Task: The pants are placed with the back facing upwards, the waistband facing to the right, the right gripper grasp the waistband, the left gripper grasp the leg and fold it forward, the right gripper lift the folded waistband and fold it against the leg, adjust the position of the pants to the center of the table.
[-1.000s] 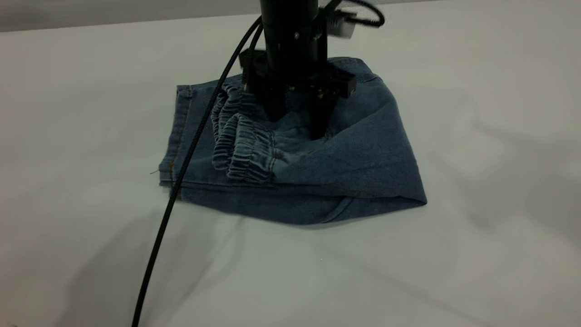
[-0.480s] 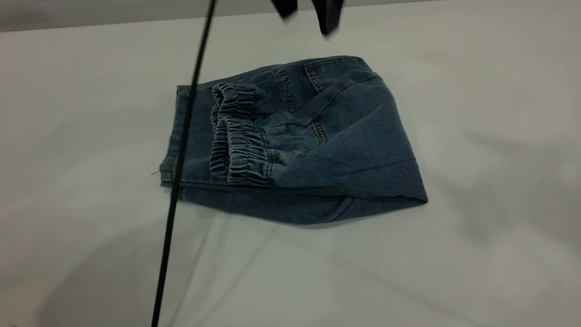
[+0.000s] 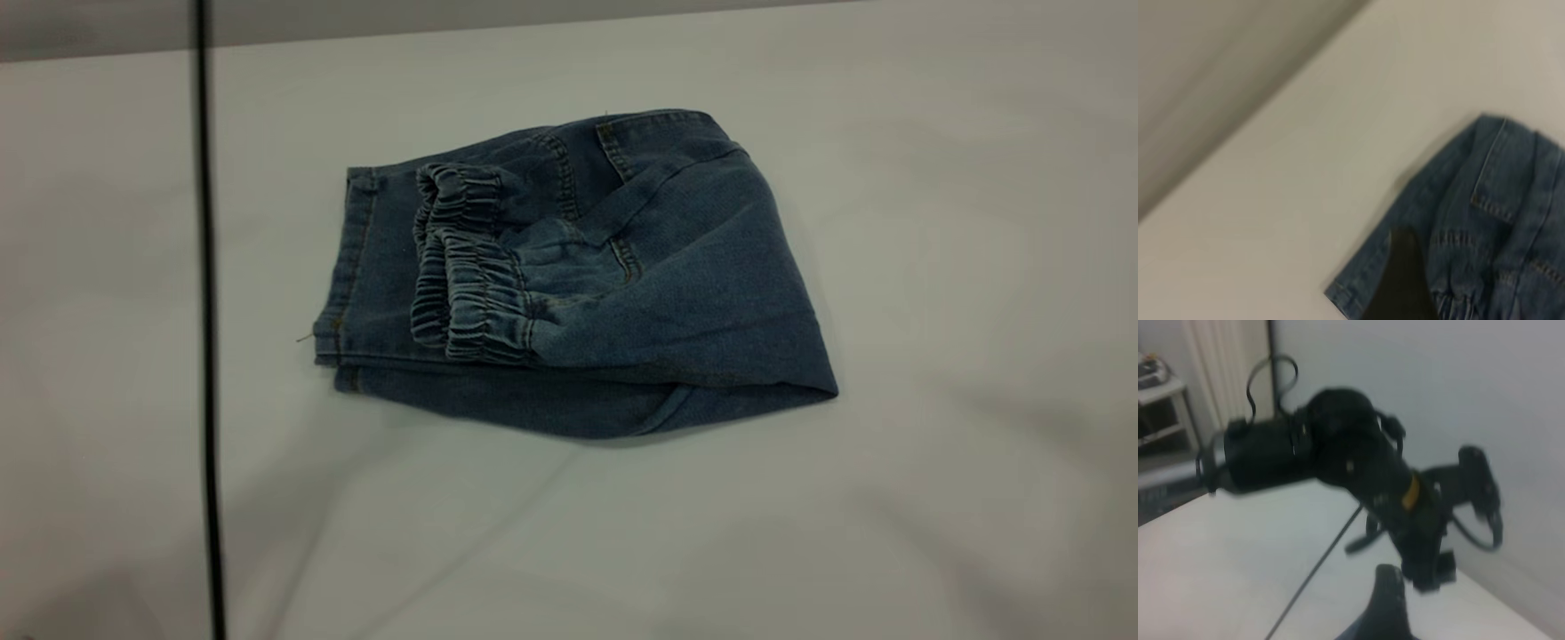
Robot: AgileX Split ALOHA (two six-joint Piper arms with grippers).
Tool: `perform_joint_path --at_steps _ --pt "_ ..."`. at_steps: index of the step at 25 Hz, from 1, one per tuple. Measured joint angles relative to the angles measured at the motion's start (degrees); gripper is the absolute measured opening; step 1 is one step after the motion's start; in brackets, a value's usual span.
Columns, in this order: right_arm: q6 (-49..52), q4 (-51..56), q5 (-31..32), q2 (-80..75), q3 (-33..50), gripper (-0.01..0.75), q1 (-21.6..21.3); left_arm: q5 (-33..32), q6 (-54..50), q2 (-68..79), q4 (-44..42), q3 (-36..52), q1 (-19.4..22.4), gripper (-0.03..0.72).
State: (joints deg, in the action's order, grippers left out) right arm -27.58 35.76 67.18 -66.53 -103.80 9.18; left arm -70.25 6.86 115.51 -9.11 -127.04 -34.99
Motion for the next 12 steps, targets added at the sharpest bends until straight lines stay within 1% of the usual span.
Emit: perform_joint_path --at_steps 7,12 --pt "0.0 0.2 3.2 9.3 0.0 0.552 0.0 0.1 -0.2 -11.9 0.0 1.7 0.0 0.546" --pt "2.0 0.2 3.1 14.3 0.0 0.552 0.0 0.2 -0.3 -21.7 0.0 9.8 0.0 0.546"
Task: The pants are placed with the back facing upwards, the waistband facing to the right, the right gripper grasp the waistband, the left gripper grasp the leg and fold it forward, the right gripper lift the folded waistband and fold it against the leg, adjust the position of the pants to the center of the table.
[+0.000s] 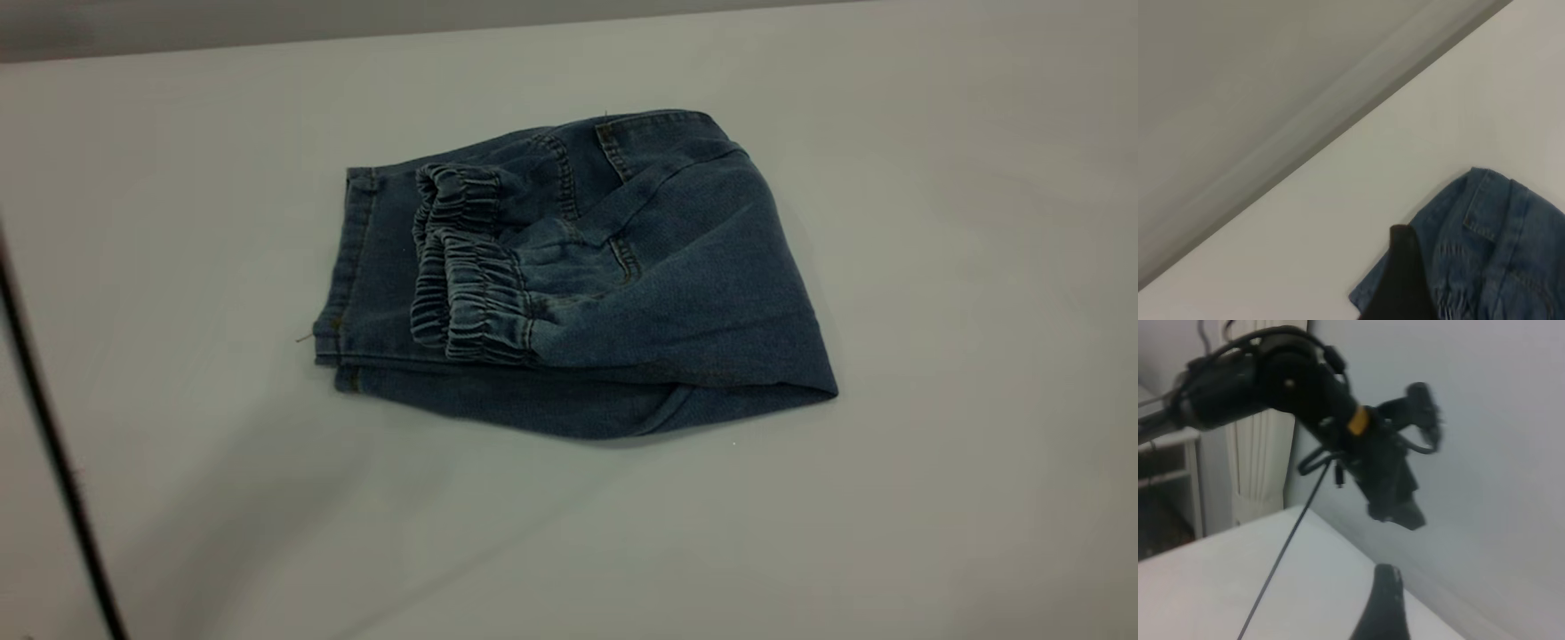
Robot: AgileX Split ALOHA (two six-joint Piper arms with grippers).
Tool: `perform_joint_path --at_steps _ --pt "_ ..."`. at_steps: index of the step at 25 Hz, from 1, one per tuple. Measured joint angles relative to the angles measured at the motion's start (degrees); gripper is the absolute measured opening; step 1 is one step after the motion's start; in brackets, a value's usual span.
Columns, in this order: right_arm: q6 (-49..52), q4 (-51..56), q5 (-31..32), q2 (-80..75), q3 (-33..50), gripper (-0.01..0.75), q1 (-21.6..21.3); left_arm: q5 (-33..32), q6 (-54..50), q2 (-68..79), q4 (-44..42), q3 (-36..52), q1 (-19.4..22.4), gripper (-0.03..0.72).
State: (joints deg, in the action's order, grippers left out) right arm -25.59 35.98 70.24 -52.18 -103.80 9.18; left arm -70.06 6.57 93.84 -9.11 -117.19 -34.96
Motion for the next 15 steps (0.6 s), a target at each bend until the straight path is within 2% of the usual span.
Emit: perform_joint_path --at_steps 6,15 --pt "5.1 2.1 -0.2 4.9 4.1 0.552 0.0 -0.1 0.0 -14.3 0.2 12.9 0.0 0.546" --pt "2.7 1.7 -0.2 16.4 19.9 0.552 0.0 0.0 -2.7 -33.9 2.2 30.0 0.0 0.546"
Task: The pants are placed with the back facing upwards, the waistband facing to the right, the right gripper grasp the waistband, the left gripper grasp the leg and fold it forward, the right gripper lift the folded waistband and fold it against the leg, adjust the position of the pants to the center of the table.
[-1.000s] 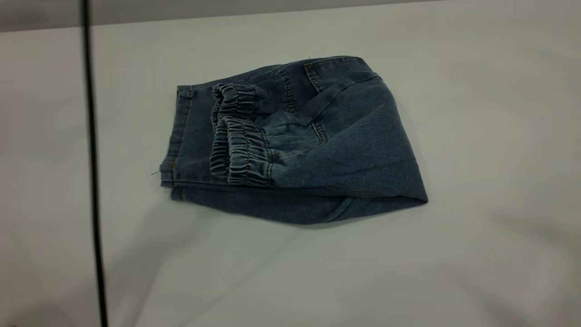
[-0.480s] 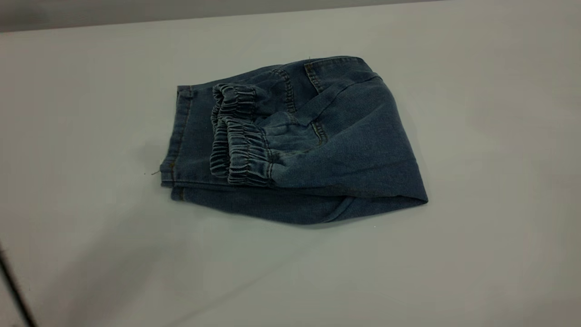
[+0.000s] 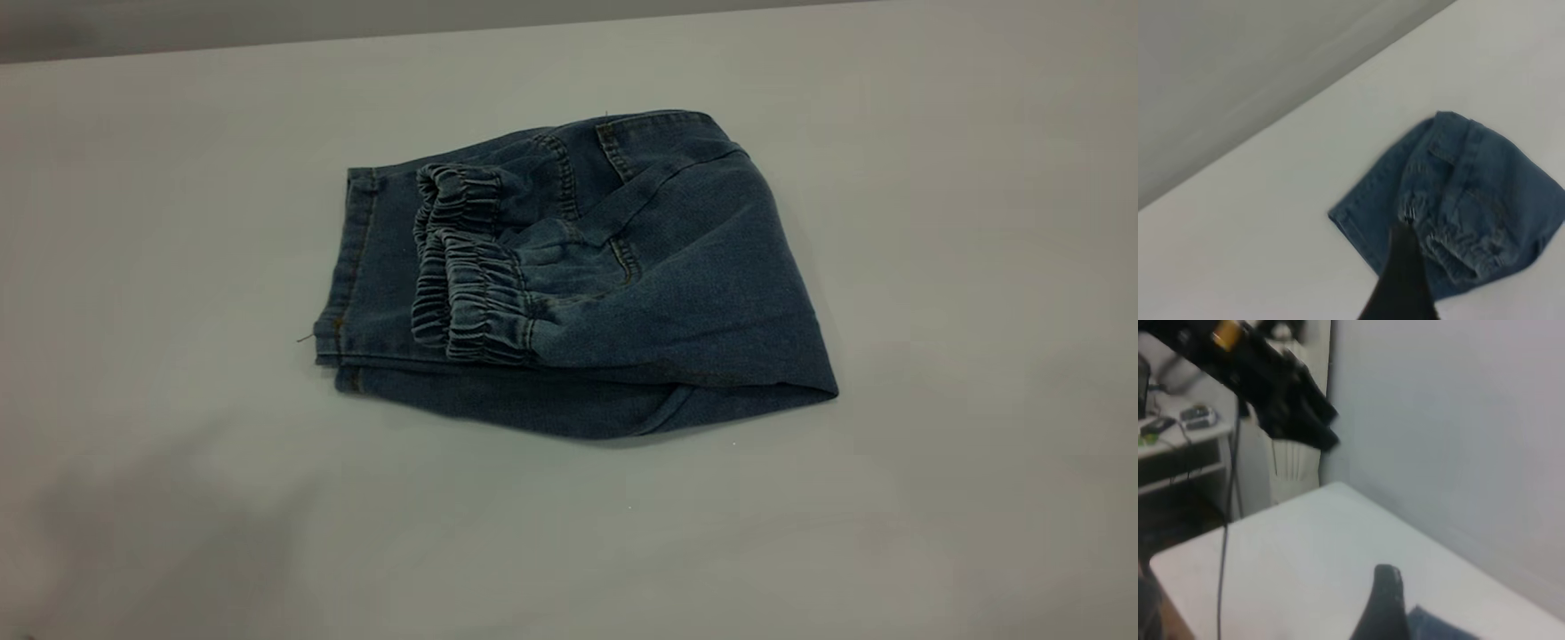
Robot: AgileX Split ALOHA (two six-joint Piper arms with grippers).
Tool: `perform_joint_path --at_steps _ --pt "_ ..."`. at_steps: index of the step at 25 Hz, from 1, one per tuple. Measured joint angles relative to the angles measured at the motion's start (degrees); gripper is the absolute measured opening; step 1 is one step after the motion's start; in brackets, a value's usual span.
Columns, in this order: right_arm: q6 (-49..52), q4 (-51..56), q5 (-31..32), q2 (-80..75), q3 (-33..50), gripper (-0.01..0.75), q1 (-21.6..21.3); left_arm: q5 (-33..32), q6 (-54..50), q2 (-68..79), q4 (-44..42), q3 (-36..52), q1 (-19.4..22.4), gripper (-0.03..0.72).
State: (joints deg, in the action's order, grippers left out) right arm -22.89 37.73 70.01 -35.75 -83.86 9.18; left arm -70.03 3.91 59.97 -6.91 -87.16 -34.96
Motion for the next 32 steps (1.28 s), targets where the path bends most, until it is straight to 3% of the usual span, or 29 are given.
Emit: perform_joint_path --at_steps 21,32 --pt "-7.5 -5.7 -0.2 22.1 38.2 0.552 -0.1 0.0 0.1 -41.4 2.5 42.9 0.0 0.546" --pt "-1.0 -17.3 -1.6 32.1 50.6 0.527 -0.1 0.2 -0.7 -47.6 2.5 50.3 0.0 0.546"
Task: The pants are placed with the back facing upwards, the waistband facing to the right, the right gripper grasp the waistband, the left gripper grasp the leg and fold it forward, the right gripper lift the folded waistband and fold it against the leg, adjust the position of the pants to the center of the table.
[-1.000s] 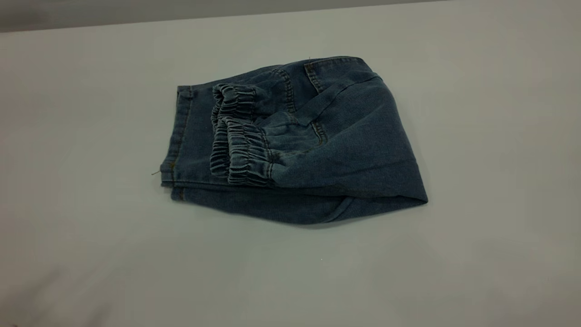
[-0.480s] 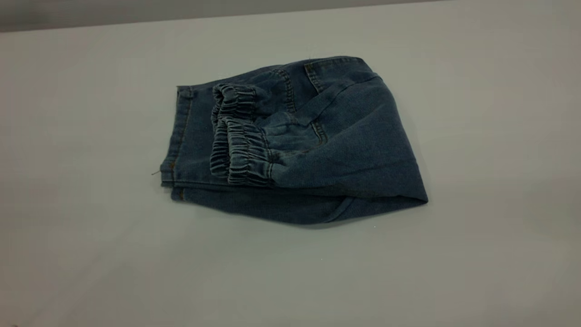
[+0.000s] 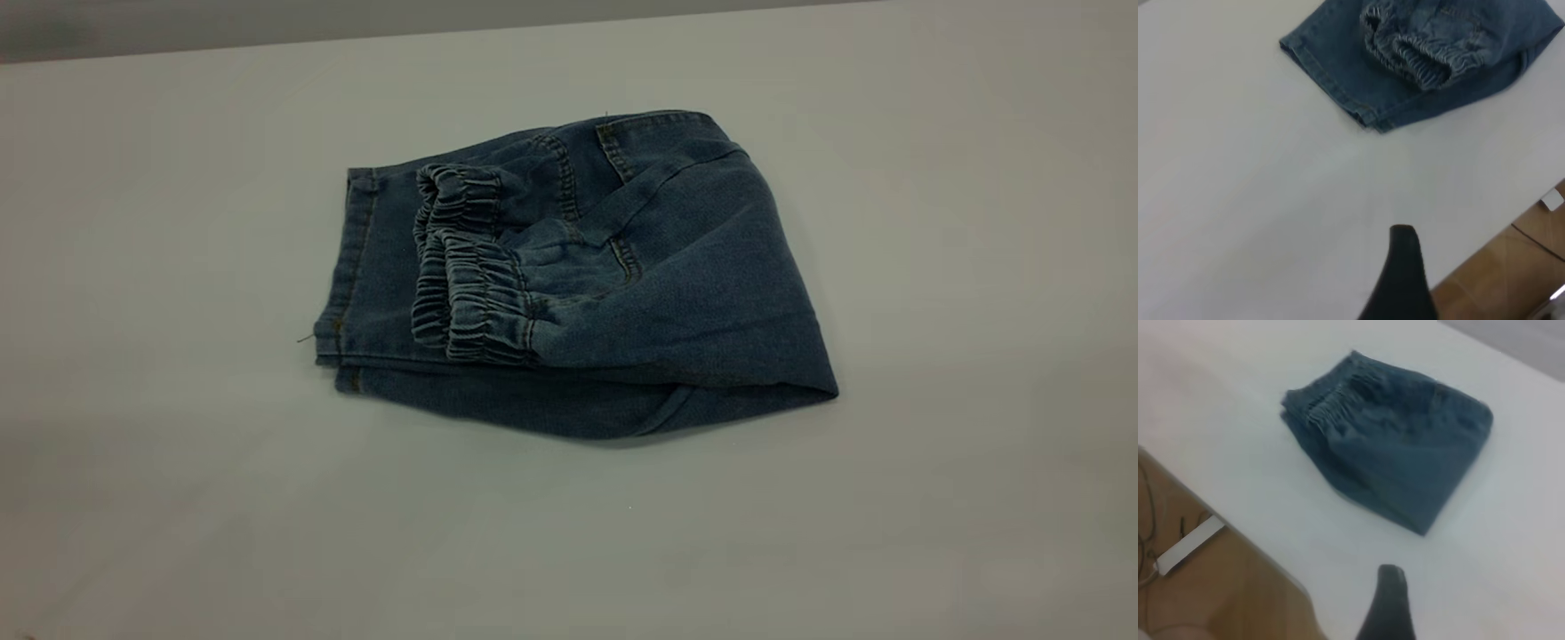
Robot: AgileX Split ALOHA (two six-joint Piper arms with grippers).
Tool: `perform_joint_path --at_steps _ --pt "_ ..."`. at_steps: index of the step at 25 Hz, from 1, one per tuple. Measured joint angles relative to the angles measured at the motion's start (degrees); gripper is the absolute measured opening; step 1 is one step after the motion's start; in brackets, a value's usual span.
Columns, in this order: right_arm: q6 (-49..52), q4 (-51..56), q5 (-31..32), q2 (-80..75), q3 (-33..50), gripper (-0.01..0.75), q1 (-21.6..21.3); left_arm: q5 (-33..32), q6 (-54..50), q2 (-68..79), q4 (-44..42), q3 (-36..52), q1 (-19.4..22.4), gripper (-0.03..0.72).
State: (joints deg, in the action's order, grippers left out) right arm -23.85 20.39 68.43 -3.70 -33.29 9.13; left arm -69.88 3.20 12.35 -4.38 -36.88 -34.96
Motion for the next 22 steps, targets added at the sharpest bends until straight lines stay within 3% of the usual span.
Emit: perform_joint_path --at_steps 11,22 --pt "6.8 -8.0 -4.1 3.8 2.5 0.475 0.0 0.4 -2.0 0.0 -0.1 5.7 0.0 0.546" --pt "7.5 -7.7 -6.3 3.7 4.0 0.432 0.0 8.1 -6.4 0.0 0.0 7.6 0.0 0.546"
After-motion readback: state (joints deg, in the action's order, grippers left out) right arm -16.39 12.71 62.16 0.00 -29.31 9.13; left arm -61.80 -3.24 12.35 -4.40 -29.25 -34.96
